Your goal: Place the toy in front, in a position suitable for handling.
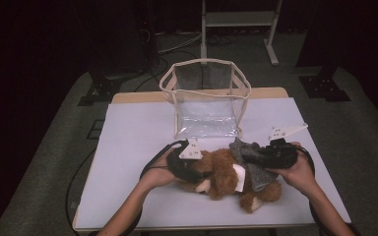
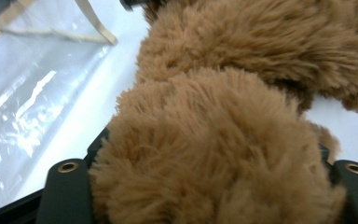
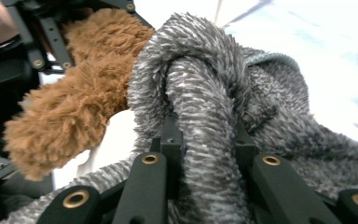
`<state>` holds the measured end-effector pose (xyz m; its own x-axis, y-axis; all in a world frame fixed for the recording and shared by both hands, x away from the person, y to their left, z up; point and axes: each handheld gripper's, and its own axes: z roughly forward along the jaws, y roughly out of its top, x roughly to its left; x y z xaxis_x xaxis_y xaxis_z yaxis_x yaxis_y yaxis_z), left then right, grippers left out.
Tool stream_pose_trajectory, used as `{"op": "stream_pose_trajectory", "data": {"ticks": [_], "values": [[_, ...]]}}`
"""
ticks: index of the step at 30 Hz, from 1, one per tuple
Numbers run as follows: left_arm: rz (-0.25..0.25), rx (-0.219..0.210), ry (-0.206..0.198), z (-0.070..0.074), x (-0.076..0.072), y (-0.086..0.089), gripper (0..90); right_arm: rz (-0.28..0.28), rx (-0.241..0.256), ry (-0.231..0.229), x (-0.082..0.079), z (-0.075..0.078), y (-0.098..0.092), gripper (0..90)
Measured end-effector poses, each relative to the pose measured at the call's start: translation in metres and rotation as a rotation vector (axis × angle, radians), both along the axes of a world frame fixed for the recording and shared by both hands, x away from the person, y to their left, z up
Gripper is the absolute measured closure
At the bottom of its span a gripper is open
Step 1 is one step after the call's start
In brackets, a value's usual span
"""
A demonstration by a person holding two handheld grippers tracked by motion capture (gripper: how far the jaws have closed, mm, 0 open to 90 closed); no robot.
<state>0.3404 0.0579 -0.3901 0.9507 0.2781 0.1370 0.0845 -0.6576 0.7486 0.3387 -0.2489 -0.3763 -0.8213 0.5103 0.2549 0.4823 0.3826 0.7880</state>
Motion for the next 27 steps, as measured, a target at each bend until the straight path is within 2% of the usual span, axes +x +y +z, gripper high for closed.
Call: {"op": "stream_pose_trajectory", "data": {"ticks": [4,8,11,14,16,19,22,25,26,27], "values": [[0.009,-0.027,-0.014,0.001,0.012,-0.020,31.3,-0.031,-0.026,0.009,0.017,0.004,-0.012,73.4],[-0.007,-0.022,-0.039,0.006,0.025,-0.038,31.7,-0.052,-0.035,0.013,0.035,0.009,-0.018,73.5],[-0.021,-0.021,-0.032,0.009,0.030,-0.038,31.7,-0.060,-0.033,0.022,0.046,0.007,-0.018,73.5],[-0.027,-0.028,-0.014,0.010,0.030,-0.027,31.6,-0.035,-0.019,0.045,0.048,0.001,-0.014,73.4],[-0.034,-0.041,0.012,0.010,0.027,-0.016,31.1,-0.019,0.002,0.054,0.046,-0.003,-0.010,73.4],[-0.066,-0.021,0.041,0.010,0.017,-0.007,26.7,0.014,0.022,0.046,0.037,-0.006,0.000,73.7],[-0.103,0.029,0.052,0.020,0.006,0.000,18.1,0.050,0.019,0.028,0.025,-0.006,0.012,74.3],[-0.140,0.040,0.047,0.028,0.002,0.005,15.0,0.064,0.021,-0.007,0.007,-0.006,0.022,75.1],[-0.144,0.035,0.051,0.028,0.001,0.006,14.4,0.066,0.022,-0.018,0.002,-0.005,0.023,75.1],[-0.148,0.007,0.071,0.029,0.001,0.006,12.5,0.068,0.023,-0.027,-0.002,-0.005,0.025,75.2]]}}
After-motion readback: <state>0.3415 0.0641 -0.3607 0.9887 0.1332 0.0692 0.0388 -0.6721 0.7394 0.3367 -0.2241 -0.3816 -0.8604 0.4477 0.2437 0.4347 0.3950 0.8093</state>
